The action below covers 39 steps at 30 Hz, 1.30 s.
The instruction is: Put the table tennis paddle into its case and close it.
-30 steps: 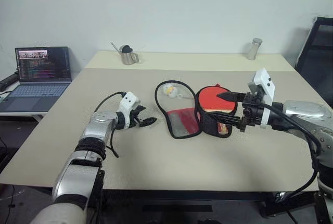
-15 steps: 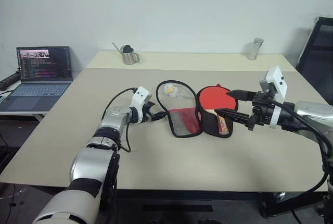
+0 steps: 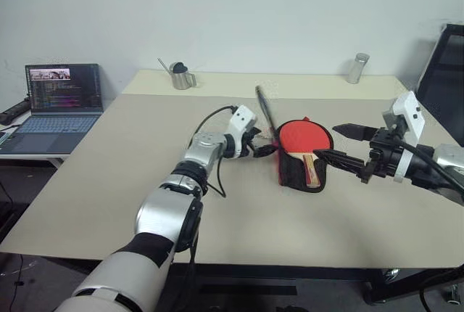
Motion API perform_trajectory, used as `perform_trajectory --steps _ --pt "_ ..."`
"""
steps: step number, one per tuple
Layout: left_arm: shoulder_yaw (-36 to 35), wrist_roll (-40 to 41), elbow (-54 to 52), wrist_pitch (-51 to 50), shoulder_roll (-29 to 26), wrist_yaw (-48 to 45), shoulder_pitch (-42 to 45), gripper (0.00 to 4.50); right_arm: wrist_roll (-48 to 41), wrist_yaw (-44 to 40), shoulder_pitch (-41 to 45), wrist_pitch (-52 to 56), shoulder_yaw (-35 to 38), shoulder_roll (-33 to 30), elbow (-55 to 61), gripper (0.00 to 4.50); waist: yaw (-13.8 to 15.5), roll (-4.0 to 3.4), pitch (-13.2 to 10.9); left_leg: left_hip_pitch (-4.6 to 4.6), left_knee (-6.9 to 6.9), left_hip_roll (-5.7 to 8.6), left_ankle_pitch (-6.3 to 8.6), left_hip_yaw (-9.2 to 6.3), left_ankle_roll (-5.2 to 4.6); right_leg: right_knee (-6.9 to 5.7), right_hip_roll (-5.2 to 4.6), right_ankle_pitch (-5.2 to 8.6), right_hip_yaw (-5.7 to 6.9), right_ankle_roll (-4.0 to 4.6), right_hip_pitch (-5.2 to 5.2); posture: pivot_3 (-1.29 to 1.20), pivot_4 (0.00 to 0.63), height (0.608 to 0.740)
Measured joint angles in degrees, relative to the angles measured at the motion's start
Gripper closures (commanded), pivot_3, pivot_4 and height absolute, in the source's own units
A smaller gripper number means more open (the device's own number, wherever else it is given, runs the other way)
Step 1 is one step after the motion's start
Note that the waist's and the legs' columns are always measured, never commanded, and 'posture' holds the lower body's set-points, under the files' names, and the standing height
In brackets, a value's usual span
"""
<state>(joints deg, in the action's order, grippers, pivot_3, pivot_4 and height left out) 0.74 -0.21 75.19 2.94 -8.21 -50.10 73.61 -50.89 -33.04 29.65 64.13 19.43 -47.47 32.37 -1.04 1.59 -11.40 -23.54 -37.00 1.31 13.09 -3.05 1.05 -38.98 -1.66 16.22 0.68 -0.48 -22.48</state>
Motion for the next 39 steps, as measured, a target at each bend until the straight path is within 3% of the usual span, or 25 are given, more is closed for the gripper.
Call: perform_trajectory --steps 5,10,15,22,29,39 --pt "-0.5 -0.2 0.9 0.0 5.2 1.8 0.8 0.00 -2.1 2.8 -1.3 1.2 1.7 -0.5 1.1 0.02 0.0 0.00 0.0 0.00 0.00 0.00 0.00 0.01 0.00 0.00 0.00 0.00 -0.01 -0.01 0.00 0.00 0.150 0.740" --pt "-1.4 -0.4 1.2 0.8 5.0 1.6 1.0 0.00 -1.6 6.6 -1.8 1.7 1.7 -0.7 0.1 0.02 -0.4 0.00 0.0 0.04 0.01 -0.03 0.00 0.02 0.00 -0.04 0.02 0.00 -0.02 -0.01 0.00 0.00 0.150 0.740" --pt "-3.6 0.4 1.0 2.4 -0.8 -2.9 1.1 0.00 3.2 13.5 -0.1 1.6 -0.7 3.9 -8.9 0.02 -0.8 0.00 0.0 0.12 0.03 -0.04 -0.01 0.12 0.01 -0.10 0.02 -0.01 -0.09 -0.01 -0.01 0.00 0.150 0.740" --pt "-5.8 2.8 -3.1 3.6 -9.0 -12.0 -0.6 0.00 9.6 14.8 3.8 -0.2 -7.7 10.1 -22.4 0.02 -0.6 -0.01 0.0 0.06 0.02 -0.01 -0.01 0.12 0.01 -0.05 0.04 -0.01 -0.10 -0.01 -0.05 0.00 0.150 0.740" --pt "-6.8 8.0 -16.7 -5.9 -17.0 -24.9 -8.0 0.00 17.9 15.6 9.1 -6.1 -11.5 16.0 -39.1 0.02 -0.9 -0.03 0.0 -0.21 0.01 -0.07 -0.03 0.14 0.03 -0.17 0.06 -0.02 -0.16 0.01 -0.43 0.00 0.150 0.740" --pt "-7.7 11.5 -31.1 -14.0 -20.7 -20.8 -15.1 0.00 27.4 13.9 12.7 -15.6 -13.9 19.0 -54.7 0.02 -0.6 -0.03 0.0 -0.47 -0.07 -0.05 -0.03 0.19 0.04 -0.30 0.03 -0.03 -0.20 0.02 -0.71 0.00 0.150 0.740"
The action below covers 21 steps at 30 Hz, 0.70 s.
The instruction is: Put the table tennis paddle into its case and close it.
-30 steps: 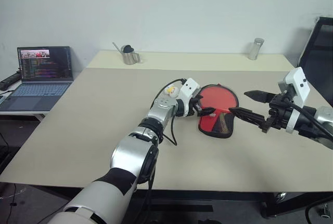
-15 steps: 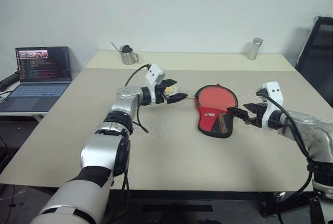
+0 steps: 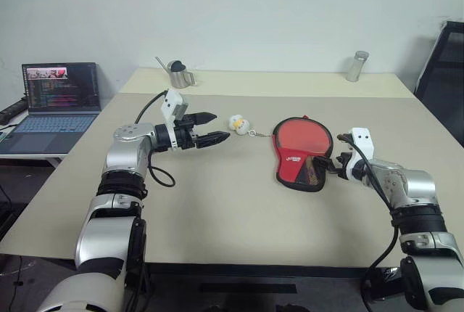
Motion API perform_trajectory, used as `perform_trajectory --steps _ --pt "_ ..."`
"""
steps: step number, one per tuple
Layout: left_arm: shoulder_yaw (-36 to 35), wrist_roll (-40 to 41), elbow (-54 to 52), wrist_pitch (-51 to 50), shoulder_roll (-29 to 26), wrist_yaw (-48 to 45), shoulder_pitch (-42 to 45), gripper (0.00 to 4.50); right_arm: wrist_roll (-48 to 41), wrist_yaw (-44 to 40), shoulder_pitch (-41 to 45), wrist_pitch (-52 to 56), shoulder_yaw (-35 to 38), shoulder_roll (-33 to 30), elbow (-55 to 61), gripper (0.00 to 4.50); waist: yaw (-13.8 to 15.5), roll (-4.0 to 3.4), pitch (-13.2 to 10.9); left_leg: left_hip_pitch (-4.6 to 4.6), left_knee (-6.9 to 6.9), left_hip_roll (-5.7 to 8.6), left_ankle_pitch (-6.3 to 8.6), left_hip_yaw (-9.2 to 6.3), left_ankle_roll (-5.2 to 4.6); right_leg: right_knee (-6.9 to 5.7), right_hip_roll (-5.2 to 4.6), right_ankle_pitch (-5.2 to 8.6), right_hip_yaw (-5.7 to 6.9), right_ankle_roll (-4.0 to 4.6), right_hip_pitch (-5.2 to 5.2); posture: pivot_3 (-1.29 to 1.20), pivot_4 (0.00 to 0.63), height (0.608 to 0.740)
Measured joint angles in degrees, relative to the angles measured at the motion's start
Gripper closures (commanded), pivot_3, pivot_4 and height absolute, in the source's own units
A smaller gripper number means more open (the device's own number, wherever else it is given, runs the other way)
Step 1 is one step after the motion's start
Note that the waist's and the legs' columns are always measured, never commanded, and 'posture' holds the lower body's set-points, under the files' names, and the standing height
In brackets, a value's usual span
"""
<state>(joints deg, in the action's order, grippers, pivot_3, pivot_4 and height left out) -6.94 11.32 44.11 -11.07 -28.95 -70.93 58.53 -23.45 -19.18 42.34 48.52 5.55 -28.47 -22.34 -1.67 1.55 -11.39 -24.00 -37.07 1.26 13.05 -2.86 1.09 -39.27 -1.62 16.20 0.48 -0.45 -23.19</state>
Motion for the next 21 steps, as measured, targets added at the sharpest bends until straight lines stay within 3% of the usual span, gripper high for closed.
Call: perform_trajectory --steps 11,14,21 --pt "0.7 1.3 -4.1 -2.2 0.0 1.7 -1.1 0.00 6.4 -5.2 1.9 -6.0 -2.9 2.4 -4.2 0.02 -0.5 -0.01 0.0 0.21 -0.05 -0.05 -0.01 0.14 0.01 -0.36 0.02 0.00 -0.03 0.00 -0.01 0.00 0.150 0.740" --pt "1.2 1.4 -4.1 -2.2 0.0 1.9 -1.1 0.00 7.2 -6.1 3.5 -6.4 -3.5 3.5 -6.5 0.61 -0.8 -0.01 0.0 0.24 -0.14 -0.05 -0.02 0.16 0.02 -0.54 0.02 0.00 -0.04 0.00 -0.03 0.00 0.150 0.740" --pt "2.1 1.5 -4.2 -2.2 -0.1 2.8 -1.2 0.00 8.2 -7.2 7.0 -7.2 -2.1 5.8 -13.5 3.03 -1.1 0.04 0.1 0.33 -0.28 -0.05 -0.08 0.11 0.04 -0.77 0.02 -0.01 -0.06 0.02 0.01 0.00 0.150 0.740"
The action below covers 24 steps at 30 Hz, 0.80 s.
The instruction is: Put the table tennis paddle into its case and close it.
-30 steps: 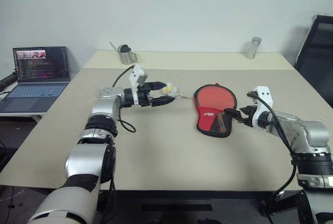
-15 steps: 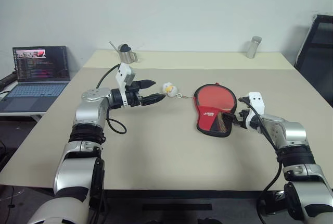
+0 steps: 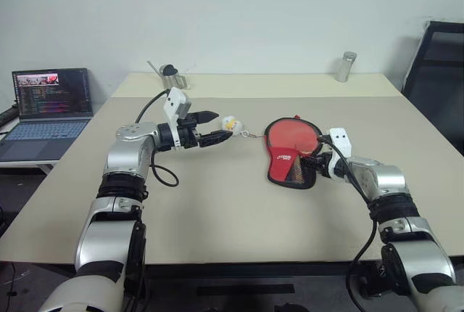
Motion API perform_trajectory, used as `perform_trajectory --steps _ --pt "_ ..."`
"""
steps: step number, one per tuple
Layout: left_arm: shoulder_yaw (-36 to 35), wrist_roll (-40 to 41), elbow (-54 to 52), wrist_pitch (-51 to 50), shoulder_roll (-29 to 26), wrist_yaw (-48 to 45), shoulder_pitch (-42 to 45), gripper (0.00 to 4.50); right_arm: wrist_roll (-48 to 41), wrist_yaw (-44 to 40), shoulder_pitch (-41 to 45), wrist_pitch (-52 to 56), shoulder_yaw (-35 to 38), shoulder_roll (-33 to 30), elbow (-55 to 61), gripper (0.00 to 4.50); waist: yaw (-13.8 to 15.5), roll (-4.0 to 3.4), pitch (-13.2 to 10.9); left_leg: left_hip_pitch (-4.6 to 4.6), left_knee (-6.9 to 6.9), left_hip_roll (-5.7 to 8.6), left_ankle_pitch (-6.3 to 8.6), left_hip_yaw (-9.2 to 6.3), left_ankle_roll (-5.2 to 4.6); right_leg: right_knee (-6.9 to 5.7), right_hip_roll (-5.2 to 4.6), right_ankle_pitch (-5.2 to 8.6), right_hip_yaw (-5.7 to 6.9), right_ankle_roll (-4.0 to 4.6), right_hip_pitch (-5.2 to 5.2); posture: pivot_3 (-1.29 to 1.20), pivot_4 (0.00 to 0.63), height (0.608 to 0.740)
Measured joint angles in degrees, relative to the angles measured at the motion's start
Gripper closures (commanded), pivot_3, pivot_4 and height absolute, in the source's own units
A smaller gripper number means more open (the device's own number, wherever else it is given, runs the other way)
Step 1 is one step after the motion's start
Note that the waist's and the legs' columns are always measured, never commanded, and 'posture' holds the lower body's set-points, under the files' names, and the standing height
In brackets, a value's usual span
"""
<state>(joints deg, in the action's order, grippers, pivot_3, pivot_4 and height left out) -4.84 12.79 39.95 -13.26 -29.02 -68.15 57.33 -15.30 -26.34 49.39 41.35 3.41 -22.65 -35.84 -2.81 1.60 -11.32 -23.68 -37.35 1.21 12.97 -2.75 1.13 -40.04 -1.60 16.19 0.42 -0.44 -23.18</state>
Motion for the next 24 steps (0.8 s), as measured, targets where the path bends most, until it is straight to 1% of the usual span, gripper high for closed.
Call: perform_trajectory --steps 5,6,11,15,19,24 --pt "0.0 0.1 -0.5 0.0 -0.3 0.0 -0.5 0.00 -0.2 -0.1 1.1 0.0 1.9 0.9 -2.5 4.40 0.0 0.00 0.0 -0.02 -0.29 0.00 0.00 -0.03 -0.01 -0.11 0.00 -0.05 -0.01 -0.01 0.06 0.00 0.150 0.740" --pt "0.0 0.1 -0.8 -0.1 -0.4 0.0 -0.6 0.00 -0.3 -0.1 1.3 0.0 2.3 1.0 -2.9 4.47 0.0 0.00 0.0 -0.04 -0.38 0.00 0.00 -0.04 -0.01 -0.15 0.00 -0.06 0.00 -0.02 0.06 0.00 0.150 0.740" --pt "0.2 0.7 -2.7 -1.6 -2.7 -1.9 -2.1 0.00 -0.6 0.1 1.3 0.7 3.4 2.3 -3.0 4.47 -0.3 -0.01 0.0 -0.03 -0.48 -0.02 0.01 -0.03 -0.02 -0.31 0.02 -0.07 -0.05 -0.03 0.04 0.00 0.150 0.740" --pt "1.7 2.3 -6.6 -5.3 -5.8 -7.8 -7.0 0.00 -0.7 -0.8 0.6 3.7 3.4 3.8 0.7 4.47 -0.7 -0.02 0.0 -0.05 -0.46 -0.17 0.01 -0.02 -0.01 -0.34 0.17 -0.06 -0.14 -0.01 -0.05 0.00 0.150 0.740" --pt "3.0 3.0 -9.3 -8.6 -8.6 -11.9 -10.3 0.00 -1.3 -2.1 -0.6 6.9 2.0 5.9 5.5 4.47 -0.9 -0.02 0.0 -0.08 -0.46 -0.37 0.01 0.00 -0.01 -0.33 0.36 -0.06 -0.17 -0.01 -0.10 0.00 0.150 0.740" --pt "3.3 3.6 -13.2 -10.5 -10.9 -13.4 -14.2 0.00 -1.7 -3.0 -1.2 9.3 -0.2 8.9 9.5 4.47 -0.8 -0.04 0.0 -0.07 -0.45 -0.50 0.01 -0.01 -0.01 -0.35 0.46 -0.06 -0.13 0.00 -0.11 0.00 0.150 0.740"
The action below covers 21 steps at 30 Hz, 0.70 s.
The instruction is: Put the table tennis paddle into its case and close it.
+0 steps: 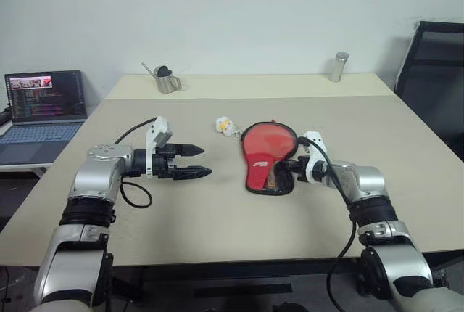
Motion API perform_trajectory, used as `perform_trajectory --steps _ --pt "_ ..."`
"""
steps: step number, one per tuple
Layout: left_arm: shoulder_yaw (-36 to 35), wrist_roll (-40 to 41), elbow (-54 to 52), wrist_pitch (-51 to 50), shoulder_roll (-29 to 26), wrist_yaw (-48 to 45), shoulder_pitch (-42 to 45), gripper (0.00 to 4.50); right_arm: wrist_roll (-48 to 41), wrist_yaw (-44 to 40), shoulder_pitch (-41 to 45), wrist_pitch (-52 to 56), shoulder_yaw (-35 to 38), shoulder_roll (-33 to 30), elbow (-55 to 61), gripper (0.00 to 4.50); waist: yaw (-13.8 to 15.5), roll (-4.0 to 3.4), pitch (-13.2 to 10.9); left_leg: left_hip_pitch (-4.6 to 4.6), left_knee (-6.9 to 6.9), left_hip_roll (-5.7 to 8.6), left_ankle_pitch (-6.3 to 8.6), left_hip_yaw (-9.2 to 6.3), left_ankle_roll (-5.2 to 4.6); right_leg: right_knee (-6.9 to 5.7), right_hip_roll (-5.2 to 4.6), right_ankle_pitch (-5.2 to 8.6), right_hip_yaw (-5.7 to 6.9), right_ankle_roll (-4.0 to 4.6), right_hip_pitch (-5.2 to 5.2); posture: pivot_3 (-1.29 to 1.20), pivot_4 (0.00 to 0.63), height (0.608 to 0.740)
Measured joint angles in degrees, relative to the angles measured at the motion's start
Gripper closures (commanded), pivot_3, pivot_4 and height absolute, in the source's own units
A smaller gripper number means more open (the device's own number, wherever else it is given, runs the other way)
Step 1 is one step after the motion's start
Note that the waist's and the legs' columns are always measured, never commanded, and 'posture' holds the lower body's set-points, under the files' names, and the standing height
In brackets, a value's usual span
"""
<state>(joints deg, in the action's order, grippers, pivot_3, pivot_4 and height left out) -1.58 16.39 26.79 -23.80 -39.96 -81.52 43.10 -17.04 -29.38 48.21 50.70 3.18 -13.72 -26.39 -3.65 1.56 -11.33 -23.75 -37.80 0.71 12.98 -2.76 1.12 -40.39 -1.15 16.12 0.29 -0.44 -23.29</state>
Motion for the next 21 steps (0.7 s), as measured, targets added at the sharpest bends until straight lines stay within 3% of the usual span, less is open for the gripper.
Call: perform_trajectory --steps 4,12,21 --pt "0.0 1.5 -4.2 -2.4 -0.4 -0.2 -3.2 0.00 -0.4 0.1 -1.3 2.5 -0.3 1.9 3.9 4.47 0.5 0.00 0.0 -0.05 -0.01 0.00 0.00 -0.01 0.00 0.06 -0.01 0.00 0.00 0.00 0.00 0.00 0.150 0.740" --pt "0.0 5.5 -15.0 -7.4 -2.8 -0.4 -11.1 0.00 -4.5 6.8 -11.3 16.8 0.3 5.9 26.0 4.47 0.8 -0.01 0.0 -0.11 0.05 -0.02 0.02 -0.08 0.01 0.20 -0.01 0.00 0.04 0.01 -0.01 0.00 0.150 0.740" --pt "0.0 7.3 -17.2 -7.9 -8.7 -2.3 -12.5 0.00 -8.6 13.0 -20.0 32.3 4.4 9.9 45.0 4.47 1.2 -0.01 0.0 -0.10 0.08 -0.04 0.02 -0.09 0.01 0.29 0.00 -0.01 0.12 0.05 0.01 0.00 0.150 0.740"
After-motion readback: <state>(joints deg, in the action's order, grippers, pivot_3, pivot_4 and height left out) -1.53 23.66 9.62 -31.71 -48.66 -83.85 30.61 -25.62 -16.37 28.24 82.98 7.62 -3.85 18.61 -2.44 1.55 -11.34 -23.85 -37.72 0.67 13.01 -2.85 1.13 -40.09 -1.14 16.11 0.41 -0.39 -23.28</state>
